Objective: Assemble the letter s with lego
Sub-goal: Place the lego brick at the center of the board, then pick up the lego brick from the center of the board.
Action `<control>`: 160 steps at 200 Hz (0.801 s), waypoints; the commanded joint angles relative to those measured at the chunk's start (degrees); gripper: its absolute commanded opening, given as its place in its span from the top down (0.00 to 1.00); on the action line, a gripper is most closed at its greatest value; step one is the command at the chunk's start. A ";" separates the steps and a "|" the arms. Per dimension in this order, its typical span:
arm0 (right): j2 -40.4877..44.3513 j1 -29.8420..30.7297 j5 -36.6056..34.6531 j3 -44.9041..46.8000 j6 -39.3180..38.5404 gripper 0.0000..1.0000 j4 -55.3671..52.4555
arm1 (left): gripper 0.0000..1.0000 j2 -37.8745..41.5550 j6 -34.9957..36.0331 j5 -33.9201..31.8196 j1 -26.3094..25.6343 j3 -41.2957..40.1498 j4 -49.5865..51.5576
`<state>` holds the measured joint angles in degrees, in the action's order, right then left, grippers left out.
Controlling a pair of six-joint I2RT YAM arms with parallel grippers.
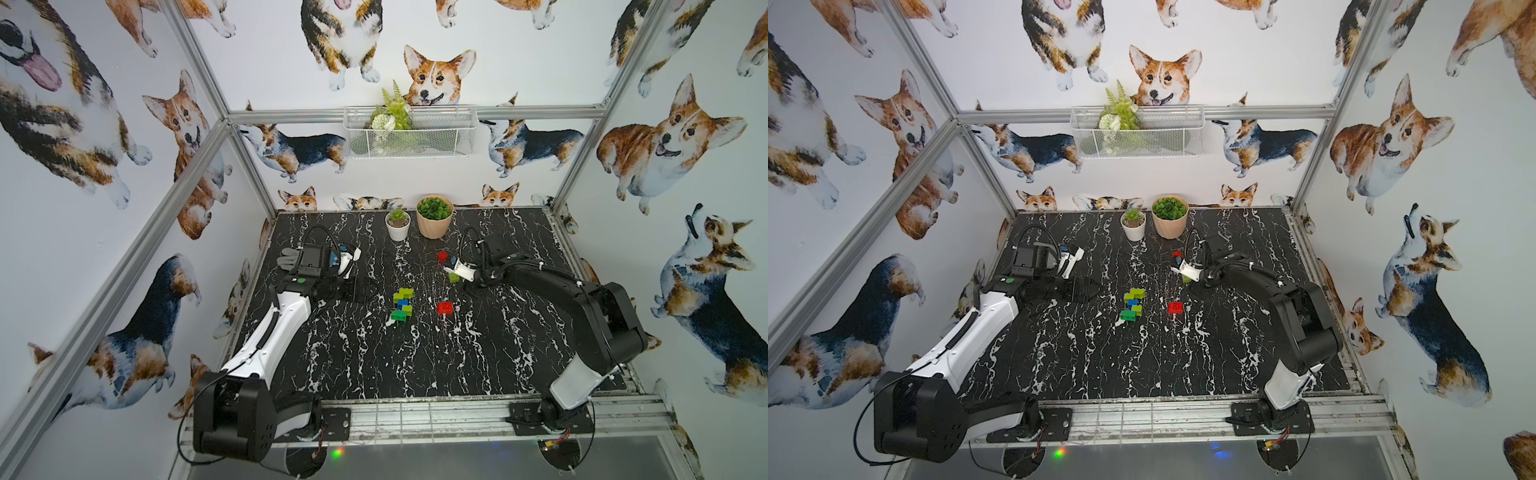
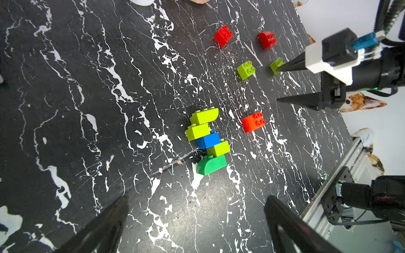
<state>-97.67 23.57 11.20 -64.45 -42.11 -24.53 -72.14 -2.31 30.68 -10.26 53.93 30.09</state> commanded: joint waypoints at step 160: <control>-22.25 -1.87 6.85 -21.42 -13.24 0.36 -7.79 | 0.00 -0.65 2.22 -0.18 0.07 1.09 2.24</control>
<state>-118.67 21.69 15.66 -83.57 -53.65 -28.32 -72.51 -1.13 30.11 -10.26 54.41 31.64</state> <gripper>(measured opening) 0.659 0.998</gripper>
